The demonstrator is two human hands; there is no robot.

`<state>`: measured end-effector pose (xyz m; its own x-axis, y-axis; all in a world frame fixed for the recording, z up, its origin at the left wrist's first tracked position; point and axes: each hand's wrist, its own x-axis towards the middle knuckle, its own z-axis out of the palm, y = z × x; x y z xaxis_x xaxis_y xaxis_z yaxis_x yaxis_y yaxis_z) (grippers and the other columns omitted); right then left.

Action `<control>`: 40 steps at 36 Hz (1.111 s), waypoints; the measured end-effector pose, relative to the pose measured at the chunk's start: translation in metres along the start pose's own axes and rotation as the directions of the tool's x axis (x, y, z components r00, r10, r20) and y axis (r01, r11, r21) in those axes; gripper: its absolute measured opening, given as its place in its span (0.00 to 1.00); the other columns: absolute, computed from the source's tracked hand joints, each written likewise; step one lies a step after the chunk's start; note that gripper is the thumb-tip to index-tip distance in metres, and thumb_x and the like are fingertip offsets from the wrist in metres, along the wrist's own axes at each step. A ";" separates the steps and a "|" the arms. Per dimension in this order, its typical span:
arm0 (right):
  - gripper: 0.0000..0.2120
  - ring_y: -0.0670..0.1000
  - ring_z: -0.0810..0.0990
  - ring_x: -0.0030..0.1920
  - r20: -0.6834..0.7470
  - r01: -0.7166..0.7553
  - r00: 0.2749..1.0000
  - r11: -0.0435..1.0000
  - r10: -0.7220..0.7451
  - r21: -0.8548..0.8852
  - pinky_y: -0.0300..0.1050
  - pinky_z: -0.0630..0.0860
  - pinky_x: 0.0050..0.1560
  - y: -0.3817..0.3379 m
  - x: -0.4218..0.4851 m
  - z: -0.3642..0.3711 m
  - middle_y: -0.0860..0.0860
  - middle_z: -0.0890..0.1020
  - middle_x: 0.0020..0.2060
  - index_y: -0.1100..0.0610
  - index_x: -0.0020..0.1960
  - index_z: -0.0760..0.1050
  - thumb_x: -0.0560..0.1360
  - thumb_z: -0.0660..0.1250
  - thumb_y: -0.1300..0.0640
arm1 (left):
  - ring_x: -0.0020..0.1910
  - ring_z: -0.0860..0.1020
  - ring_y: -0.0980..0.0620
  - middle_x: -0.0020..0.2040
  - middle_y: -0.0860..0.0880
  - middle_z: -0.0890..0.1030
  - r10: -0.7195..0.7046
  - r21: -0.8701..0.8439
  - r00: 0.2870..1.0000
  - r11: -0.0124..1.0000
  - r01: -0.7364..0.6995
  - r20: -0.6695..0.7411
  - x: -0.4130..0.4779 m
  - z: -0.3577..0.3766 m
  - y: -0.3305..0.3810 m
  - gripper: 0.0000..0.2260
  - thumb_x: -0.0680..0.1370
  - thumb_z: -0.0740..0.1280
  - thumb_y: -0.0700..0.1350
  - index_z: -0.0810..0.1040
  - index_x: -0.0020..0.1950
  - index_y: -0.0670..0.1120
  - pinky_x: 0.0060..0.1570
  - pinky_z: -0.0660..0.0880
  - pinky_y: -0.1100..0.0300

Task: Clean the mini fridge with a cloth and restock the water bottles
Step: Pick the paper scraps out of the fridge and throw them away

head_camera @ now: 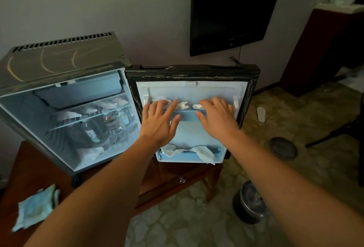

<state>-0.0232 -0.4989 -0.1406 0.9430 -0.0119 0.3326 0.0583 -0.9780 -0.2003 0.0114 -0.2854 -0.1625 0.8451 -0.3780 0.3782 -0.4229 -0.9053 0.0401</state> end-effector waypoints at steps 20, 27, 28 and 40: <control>0.11 0.54 0.74 0.53 -0.098 -0.004 0.995 0.970 0.029 0.245 0.54 0.72 0.53 0.008 0.005 0.012 0.52 0.76 0.49 0.54 0.57 0.76 0.84 0.60 0.48 | 0.55 0.72 0.43 0.57 0.43 0.72 -0.033 -0.186 0.988 0.983 0.005 -0.149 0.017 0.018 0.029 0.26 0.81 0.52 0.62 0.75 0.59 0.42 0.59 0.68 0.47; 0.12 0.54 0.77 0.51 -0.106 0.000 0.994 0.969 0.027 0.249 0.51 0.71 0.51 0.012 0.008 0.013 0.52 0.80 0.49 0.54 0.56 0.72 0.86 0.54 0.48 | 0.57 0.72 0.45 0.61 0.47 0.73 0.028 -0.186 0.994 0.981 -0.047 -0.106 0.026 0.020 0.042 0.26 0.82 0.51 0.62 0.74 0.70 0.49 0.58 0.66 0.49; 0.13 0.54 0.78 0.50 -0.116 0.002 0.993 0.968 0.028 0.252 0.50 0.71 0.50 0.013 0.007 0.012 0.52 0.81 0.49 0.55 0.56 0.72 0.86 0.53 0.49 | 0.56 0.72 0.45 0.60 0.48 0.74 0.025 -0.169 0.993 0.985 -0.044 -0.115 0.027 0.021 0.043 0.25 0.82 0.51 0.62 0.76 0.67 0.49 0.57 0.65 0.49; 0.12 0.55 0.76 0.47 -0.124 0.040 0.992 0.938 0.003 0.345 0.48 0.68 0.45 0.018 0.003 0.006 0.54 0.80 0.47 0.58 0.53 0.74 0.85 0.57 0.51 | 0.42 0.67 0.44 0.44 0.44 0.72 -0.034 -0.208 0.955 0.978 -0.029 -0.295 0.033 0.004 0.058 0.17 0.85 0.51 0.50 0.72 0.46 0.42 0.44 0.64 0.47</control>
<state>-0.0170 -0.5154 -0.1485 0.8954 -0.0405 0.4434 0.2055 -0.8458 -0.4923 0.0161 -0.3508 -0.1514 0.7248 -0.2728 0.6326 -0.5063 -0.8336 0.2207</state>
